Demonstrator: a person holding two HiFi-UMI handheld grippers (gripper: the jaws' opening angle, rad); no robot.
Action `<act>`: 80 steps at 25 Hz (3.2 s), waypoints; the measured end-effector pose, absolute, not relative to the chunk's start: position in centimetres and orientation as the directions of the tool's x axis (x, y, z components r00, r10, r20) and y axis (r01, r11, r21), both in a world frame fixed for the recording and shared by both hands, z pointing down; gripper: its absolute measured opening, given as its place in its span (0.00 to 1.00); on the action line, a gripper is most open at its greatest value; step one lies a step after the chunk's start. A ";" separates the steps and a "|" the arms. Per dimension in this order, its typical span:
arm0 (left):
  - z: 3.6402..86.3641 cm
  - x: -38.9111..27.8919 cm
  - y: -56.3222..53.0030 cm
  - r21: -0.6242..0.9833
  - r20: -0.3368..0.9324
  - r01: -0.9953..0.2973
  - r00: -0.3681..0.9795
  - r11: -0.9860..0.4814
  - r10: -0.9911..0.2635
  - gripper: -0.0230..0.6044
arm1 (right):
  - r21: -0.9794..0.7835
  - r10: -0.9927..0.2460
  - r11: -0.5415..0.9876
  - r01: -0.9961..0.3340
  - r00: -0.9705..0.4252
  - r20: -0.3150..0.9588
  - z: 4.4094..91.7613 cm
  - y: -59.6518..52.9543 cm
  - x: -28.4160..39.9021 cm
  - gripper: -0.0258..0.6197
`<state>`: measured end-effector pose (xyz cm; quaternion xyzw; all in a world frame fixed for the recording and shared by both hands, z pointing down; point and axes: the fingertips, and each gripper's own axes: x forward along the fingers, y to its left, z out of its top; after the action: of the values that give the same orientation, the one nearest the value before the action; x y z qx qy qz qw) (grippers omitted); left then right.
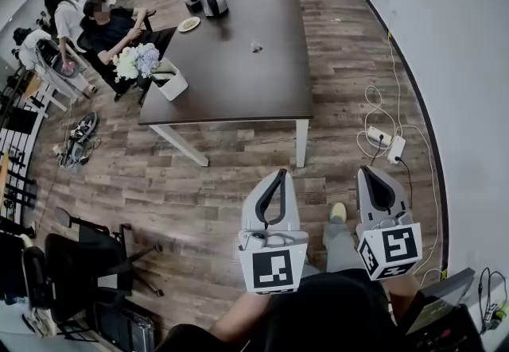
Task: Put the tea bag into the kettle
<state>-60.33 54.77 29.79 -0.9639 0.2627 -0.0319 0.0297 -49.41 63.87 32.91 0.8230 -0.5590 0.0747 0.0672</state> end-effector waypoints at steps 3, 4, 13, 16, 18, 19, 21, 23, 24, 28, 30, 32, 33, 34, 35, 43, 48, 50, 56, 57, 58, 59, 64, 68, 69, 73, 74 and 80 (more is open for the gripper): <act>29.9 -59.5 54.4 -0.072 0.046 -0.497 0.865 -0.865 -0.500 0.04 | 0.028 -0.907 -0.375 -0.927 0.373 0.196 33.1 63.5 -48.6 0.04; 30.0 -59.1 54.2 -0.074 0.046 -0.494 0.866 -0.866 -0.498 0.04 | 0.027 -0.907 -0.377 -0.926 0.375 0.194 33.1 63.3 -48.3 0.04; 30.5 -54.2 51.5 -0.086 0.071 -0.493 0.864 -0.866 -0.499 0.04 | 0.008 -0.915 -0.356 -0.934 0.351 0.200 34.0 59.8 -43.4 0.04; 30.5 -51.9 50.2 -0.086 0.083 -0.493 0.862 -0.866 -0.499 0.04 | -0.003 -0.914 -0.358 -0.934 0.350 0.206 34.3 58.5 -41.0 0.04; 30.7 -50.1 49.3 -0.088 0.092 -0.491 0.862 -0.867 -0.498 0.04 | -0.011 -0.913 -0.360 -0.933 0.349 0.212 34.7 57.6 -39.1 0.04; 30.9 -49.2 48.8 -0.090 0.096 -0.490 0.862 -0.867 -0.497 0.04 | -0.015 -0.912 -0.360 -0.933 0.349 0.215 34.9 57.1 -38.2 0.04; 31.2 -47.3 48.1 -0.096 0.103 -0.486 0.863 -0.868 -0.495 0.04 | -0.021 -0.912 -0.360 -0.933 0.347 0.218 35.2 56.4 -36.4 0.04; 31.4 -45.5 47.5 -0.103 0.112 -0.482 0.863 -0.870 -0.492 0.04 | -0.028 -0.912 -0.363 -0.932 0.348 0.218 35.3 55.9 -34.6 0.04; 31.4 -44.6 47.3 -0.109 0.115 -0.480 0.864 -0.871 -0.490 0.04 | -0.031 -0.911 -0.364 -0.931 0.350 0.217 35.4 55.6 -33.7 0.04; 31.4 -41.0 46.2 -0.127 0.122 -0.476 0.863 -0.870 -0.490 0.04 | -0.042 -0.913 -0.363 -0.931 0.347 0.215 35.8 54.7 -30.2 0.04; 31.3 -39.0 45.8 -0.128 0.126 -0.476 0.862 -0.870 -0.491 0.04 | -0.046 -0.913 -0.363 -0.931 0.346 0.218 35.8 54.2 -28.2 0.04; 31.3 -37.0 45.5 -0.129 0.134 -0.475 0.861 -0.870 -0.490 0.04 | -0.056 -0.912 -0.365 -0.929 0.345 0.222 35.8 53.9 -26.2 0.04; 31.2 -36.0 45.4 -0.132 0.139 -0.475 0.860 -0.870 -0.491 0.04 | -0.062 -0.913 -0.364 -0.929 0.343 0.223 35.8 53.8 -25.3 0.04; 31.2 -35.0 45.3 -0.135 0.143 -0.475 0.859 -0.869 -0.492 0.04 | -0.067 -0.914 -0.363 -0.929 0.340 0.222 35.8 53.7 -24.3 0.04; 31.1 -34.1 45.1 -0.139 0.145 -0.477 0.857 -0.868 -0.494 0.04 | -0.072 -0.915 -0.361 -0.930 0.338 0.222 35.9 53.5 -23.3 0.04; 30.5 -26.5 44.2 -0.168 0.153 -0.489 0.845 -0.856 -0.512 0.04 | -0.095 -0.924 -0.346 -0.934 0.320 0.210 35.8 52.3 -15.7 0.04; 30.1 -23.9 44.0 -0.178 0.150 -0.499 0.838 -0.848 -0.524 0.04 | -0.102 -0.928 -0.340 -0.935 0.316 0.199 35.6 52.0 -12.5 0.04; 30.0 -23.1 43.9 -0.177 0.150 -0.500 0.838 -0.848 -0.525 0.04 | -0.102 -0.928 -0.341 -0.934 0.317 0.197 35.6 51.9 -11.7 0.04; 29.8 -21.8 43.6 -0.184 0.136 -0.498 0.841 -0.847 -0.524 0.04 | -0.098 -0.929 -0.339 -0.936 0.317 0.191 35.5 51.3 -10.5 0.04; 29.8 -21.7 43.5 -0.183 0.134 -0.500 0.841 -0.847 -0.525 0.04 | -0.096 -0.929 -0.338 -0.936 0.316 0.191 35.5 51.2 -10.4 0.04; 29.9 -21.6 43.3 -0.182 0.133 -0.501 0.840 -0.846 -0.526 0.04 | -0.093 -0.930 -0.337 -0.937 0.315 0.190 35.6 51.0 -10.2 0.04; 30.0 -21.4 43.0 -0.181 0.133 -0.503 0.839 -0.845 -0.528 0.04 | -0.090 -0.930 -0.335 -0.938 0.314 0.190 35.6 50.7 -10.0 0.04; 30.0 -20.1 41.1 -0.170 0.125 -0.513 0.836 -0.842 -0.534 0.04 | -0.073 -0.933 -0.321 -0.944 0.302 0.196 35.5 48.7 -8.8 0.04; 30.5 -19.0 39.2 -0.146 0.116 -0.521 0.835 -0.841 -0.537 0.04 | -0.055 -0.934 -0.310 -0.949 0.293 0.204 35.8 46.6 -7.9 0.04; 30.7 -18.7 38.5 -0.139 0.117 -0.524 0.834 -0.841 -0.539 0.04 | -0.051 -0.935 -0.306 -0.951 0.290 0.206 35.9 46.0 -7.6 0.04; 31.3 -16.5 35.7 -0.130 0.119 -0.525 0.834 -0.841 -0.539 0.04 | -0.035 -0.938 -0.291 -0.956 0.278 0.209 36.0 42.8 -5.8 0.04; 31.4 -15.8 34.9 -0.128 0.119 -0.524 0.835 -0.842 -0.537 0.04 | -0.031 -0.938 -0.288 -0.957 0.276 0.212 36.0 42.0 -5.2 0.04; 31.6 -11.9 30.3 -0.122 0.125 -0.536 0.827 -0.835 -0.548 0.04 | -0.030 -0.936 -0.274 -0.961 0.259 0.238 36.6 37.6 -1.5 0.04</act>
<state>-11.94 30.29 31.61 -0.9548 0.2839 -0.0778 0.0410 -1.55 37.62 36.57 0.7911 -0.5996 0.1047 0.0602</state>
